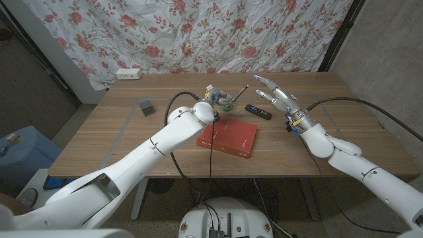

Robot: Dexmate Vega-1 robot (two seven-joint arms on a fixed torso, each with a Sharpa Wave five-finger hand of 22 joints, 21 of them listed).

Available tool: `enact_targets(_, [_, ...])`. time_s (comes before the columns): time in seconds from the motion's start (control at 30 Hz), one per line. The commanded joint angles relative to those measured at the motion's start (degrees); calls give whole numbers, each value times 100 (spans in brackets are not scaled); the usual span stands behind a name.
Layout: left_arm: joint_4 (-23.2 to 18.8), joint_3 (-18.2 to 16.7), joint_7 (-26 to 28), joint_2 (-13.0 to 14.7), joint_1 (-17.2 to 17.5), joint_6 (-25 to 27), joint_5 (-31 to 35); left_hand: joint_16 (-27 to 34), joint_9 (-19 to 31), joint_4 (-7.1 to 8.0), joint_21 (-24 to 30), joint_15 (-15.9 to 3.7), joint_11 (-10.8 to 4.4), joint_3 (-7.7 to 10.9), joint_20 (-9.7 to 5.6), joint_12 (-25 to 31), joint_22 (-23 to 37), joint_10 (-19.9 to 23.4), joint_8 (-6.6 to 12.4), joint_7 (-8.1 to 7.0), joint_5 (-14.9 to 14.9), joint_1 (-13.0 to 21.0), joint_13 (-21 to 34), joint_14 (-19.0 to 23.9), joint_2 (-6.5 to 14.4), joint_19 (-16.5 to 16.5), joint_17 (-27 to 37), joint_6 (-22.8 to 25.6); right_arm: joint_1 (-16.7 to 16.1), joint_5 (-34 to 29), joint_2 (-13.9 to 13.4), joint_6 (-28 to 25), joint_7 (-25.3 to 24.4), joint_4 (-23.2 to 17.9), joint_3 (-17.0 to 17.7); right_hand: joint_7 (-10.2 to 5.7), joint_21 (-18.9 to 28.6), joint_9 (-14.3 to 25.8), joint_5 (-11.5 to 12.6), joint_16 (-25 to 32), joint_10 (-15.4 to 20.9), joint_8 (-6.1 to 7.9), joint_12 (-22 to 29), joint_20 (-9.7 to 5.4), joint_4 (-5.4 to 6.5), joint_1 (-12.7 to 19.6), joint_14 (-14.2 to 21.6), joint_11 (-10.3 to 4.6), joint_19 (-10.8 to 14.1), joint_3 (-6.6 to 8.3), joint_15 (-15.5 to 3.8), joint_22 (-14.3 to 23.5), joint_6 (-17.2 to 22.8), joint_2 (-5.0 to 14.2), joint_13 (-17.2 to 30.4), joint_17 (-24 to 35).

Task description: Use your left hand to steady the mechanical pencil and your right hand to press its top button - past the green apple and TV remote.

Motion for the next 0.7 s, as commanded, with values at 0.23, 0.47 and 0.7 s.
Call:
enact_targets(0.23, [-12,103,3,133,-110,-6,-128,-6,20,-17,35,-921,-135,-23,-464,43,7,204,-9,32,36,20,6,80,65,45,20,19,-66,127,-189,-344,398,-362,-56,-17,30,27,52,2,-24,55,35,69,29,19,-31,63,-21,22,106,14,137,43,2,11])
enact_targets(0.47, [-12,103,42,130,-104,9,-147,-7,21,-17,33,-922,-135,-29,-462,45,8,212,-10,38,36,25,7,83,70,42,19,21,-42,152,-180,-360,450,-341,-93,-22,35,27,58,3,-39,57,35,62,32,16,-37,64,-17,21,111,14,178,44,3,13])
enact_targets(0.7, [10,110,37,149,-108,-58,-160,-7,22,-18,32,-922,-136,-36,-466,43,8,212,-11,33,37,30,7,89,73,45,19,22,13,190,-154,-339,507,-276,-144,-24,44,25,63,5,-47,52,38,48,38,13,-44,60,-2,21,93,15,201,50,3,16])
